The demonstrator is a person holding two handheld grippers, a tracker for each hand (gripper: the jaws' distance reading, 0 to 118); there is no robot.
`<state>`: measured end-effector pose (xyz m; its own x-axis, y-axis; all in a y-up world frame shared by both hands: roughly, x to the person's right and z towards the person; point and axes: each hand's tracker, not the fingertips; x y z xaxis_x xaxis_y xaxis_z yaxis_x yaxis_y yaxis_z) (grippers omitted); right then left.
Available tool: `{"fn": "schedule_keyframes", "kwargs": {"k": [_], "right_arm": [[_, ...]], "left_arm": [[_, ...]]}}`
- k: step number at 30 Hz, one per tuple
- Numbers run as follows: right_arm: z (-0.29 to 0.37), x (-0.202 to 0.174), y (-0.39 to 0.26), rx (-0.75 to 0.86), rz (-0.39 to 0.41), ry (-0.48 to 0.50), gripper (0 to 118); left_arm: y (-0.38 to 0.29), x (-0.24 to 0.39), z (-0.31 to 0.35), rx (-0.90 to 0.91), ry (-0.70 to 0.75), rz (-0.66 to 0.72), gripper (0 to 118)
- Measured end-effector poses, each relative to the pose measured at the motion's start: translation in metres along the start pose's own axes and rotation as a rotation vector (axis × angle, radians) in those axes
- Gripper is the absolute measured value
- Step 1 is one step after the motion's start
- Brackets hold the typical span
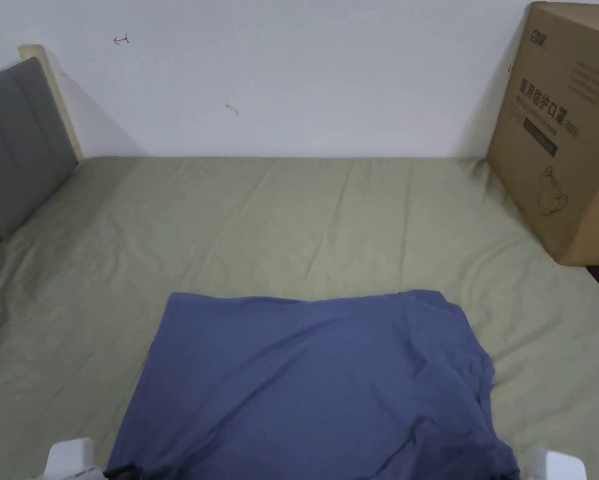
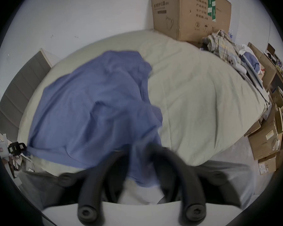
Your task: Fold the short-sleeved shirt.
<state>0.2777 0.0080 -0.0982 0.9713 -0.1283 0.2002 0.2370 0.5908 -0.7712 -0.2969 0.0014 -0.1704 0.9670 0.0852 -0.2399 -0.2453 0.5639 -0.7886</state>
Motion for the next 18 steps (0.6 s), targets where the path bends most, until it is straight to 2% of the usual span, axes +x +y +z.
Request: {"fn": "schedule_keyframes", "kwargs": {"k": [1, 2, 9, 16, 18], "right_arm": [[0.011, -0.006, 0.01, 0.039, 0.01, -0.01, 87], [0.019, -0.009, 0.02, 0.081, 0.014, -0.007, 93], [0.102, -0.05, 0.093, 0.469, 0.053, 0.059, 93], [0.156, -0.097, 0.115, 0.755, 0.184, 0.01, 93], [0.162, -0.106, 0.115, 0.801, 0.201, -0.022, 88]], "left_arm": [[0.007, 0.005, 0.011, 0.056, 0.004, -0.01, 110], [0.015, 0.009, 0.022, 0.121, 0.003, -0.017, 110], [0.08, 0.059, 0.107, 0.457, -0.071, -0.04, 110], [0.108, 0.085, 0.143, 0.739, -0.065, -0.056, 109], [0.108, 0.088, 0.149, 0.793, -0.089, -0.063, 101]]}}
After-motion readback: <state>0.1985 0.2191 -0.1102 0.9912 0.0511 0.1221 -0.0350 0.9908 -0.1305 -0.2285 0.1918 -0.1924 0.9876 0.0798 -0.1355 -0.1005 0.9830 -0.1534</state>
